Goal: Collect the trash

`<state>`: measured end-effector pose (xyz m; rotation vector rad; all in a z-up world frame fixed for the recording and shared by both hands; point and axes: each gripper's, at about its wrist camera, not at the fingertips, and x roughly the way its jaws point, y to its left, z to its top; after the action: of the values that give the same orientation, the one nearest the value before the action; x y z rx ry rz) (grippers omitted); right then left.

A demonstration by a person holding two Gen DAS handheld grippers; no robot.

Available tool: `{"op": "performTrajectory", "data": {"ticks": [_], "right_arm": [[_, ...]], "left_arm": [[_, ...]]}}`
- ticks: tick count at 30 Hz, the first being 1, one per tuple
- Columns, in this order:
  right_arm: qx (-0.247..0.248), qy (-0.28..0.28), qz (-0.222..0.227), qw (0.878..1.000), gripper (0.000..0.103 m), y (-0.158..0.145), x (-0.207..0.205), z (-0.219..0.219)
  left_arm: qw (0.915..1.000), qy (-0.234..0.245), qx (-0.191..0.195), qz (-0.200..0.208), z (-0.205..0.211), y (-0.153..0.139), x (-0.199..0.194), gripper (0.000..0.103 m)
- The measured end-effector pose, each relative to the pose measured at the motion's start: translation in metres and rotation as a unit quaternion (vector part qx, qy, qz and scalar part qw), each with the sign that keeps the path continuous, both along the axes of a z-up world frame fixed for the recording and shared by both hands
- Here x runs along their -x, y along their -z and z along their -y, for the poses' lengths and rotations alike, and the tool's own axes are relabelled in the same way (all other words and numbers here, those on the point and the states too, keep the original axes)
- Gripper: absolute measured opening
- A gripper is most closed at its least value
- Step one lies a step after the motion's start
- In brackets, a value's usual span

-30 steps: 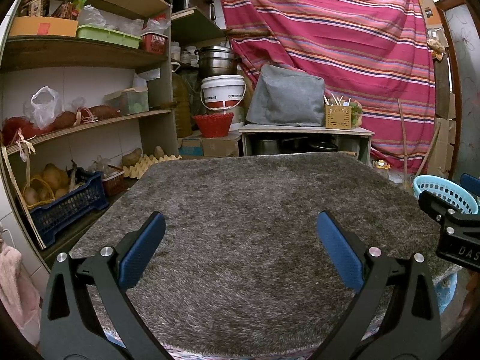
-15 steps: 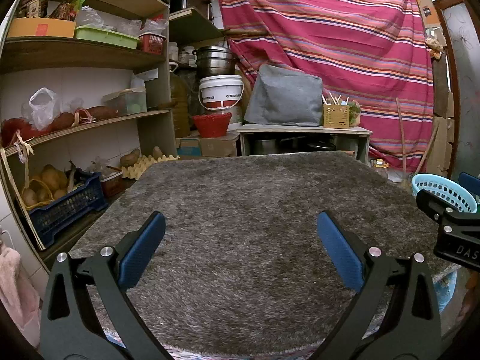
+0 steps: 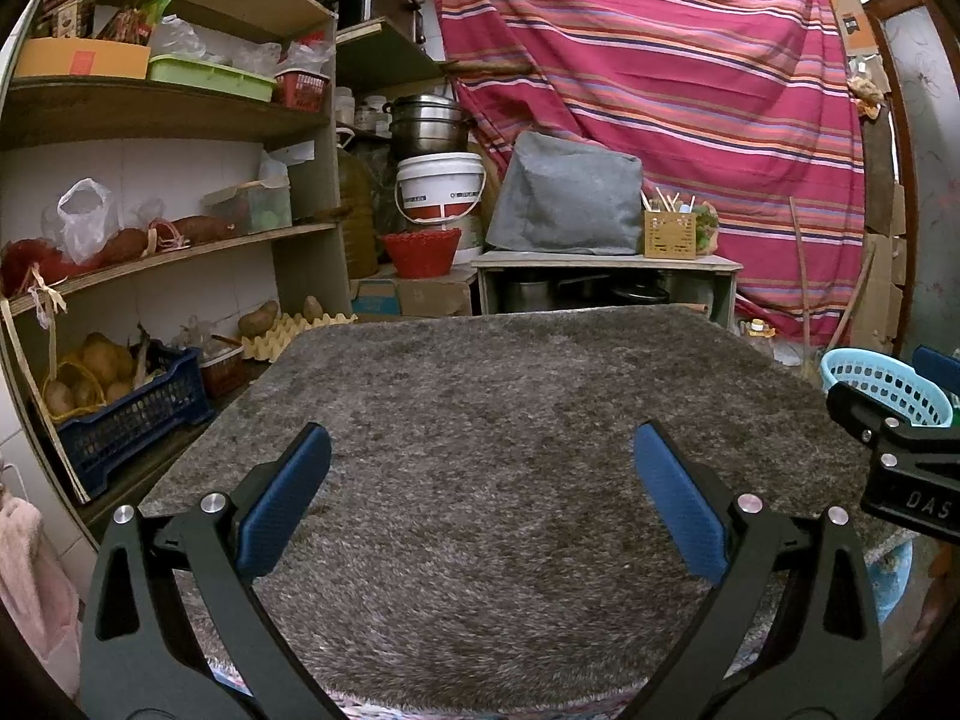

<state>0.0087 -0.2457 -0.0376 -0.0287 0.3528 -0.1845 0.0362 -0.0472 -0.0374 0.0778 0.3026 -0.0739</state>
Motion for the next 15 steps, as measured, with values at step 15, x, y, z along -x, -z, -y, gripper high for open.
{"op": "performTrajectory", "data": {"ticks": [15], "right_arm": [[0.0, 0.0, -0.001, 1.0, 0.099, -0.0002, 0.0002, 0.0003]], "left_arm": [[1.0, 0.0, 0.003, 0.0, 0.0009, -0.0003, -0.0007, 0.098]]}}
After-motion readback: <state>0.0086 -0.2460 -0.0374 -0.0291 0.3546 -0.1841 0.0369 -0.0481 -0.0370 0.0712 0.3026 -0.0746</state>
